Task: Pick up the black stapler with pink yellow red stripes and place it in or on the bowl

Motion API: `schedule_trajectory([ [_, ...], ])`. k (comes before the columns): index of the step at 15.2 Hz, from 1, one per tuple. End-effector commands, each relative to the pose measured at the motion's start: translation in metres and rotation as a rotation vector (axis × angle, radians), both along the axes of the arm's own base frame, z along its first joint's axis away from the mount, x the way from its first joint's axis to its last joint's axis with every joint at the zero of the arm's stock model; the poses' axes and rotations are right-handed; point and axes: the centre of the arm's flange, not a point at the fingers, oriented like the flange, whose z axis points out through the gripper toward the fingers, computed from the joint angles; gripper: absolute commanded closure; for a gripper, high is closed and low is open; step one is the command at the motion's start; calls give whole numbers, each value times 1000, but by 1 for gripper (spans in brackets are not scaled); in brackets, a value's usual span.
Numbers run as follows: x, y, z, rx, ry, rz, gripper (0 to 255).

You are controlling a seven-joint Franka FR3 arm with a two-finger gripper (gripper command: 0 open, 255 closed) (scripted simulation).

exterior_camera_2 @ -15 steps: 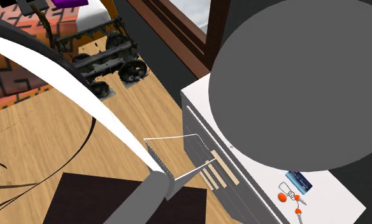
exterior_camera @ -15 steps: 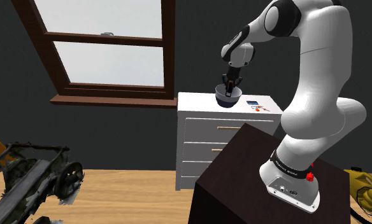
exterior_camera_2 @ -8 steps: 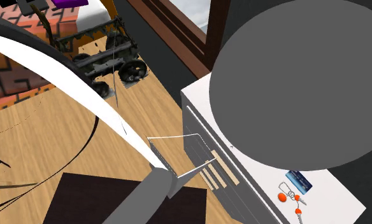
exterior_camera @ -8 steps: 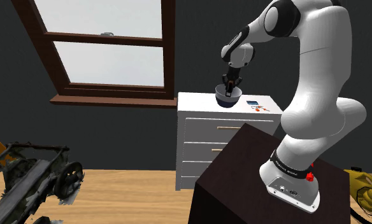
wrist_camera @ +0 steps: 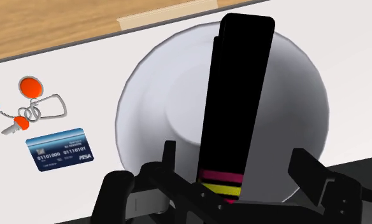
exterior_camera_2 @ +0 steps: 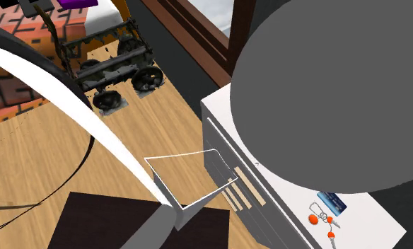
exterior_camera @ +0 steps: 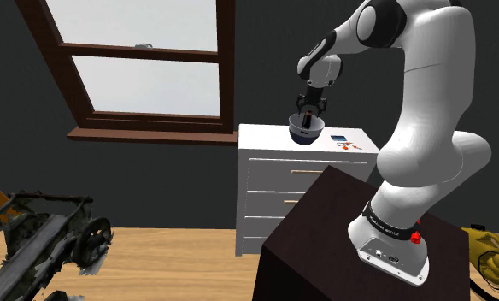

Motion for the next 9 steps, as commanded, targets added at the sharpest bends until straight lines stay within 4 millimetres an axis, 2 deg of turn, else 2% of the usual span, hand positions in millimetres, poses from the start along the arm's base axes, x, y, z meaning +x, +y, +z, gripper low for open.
schedule_trajectory([
  [1,-1,-1,23,0,0,0,0],
  [2,-1,-1,33,0,0,0,0],
  [9,-1,-1,33,0,0,0,0],
])
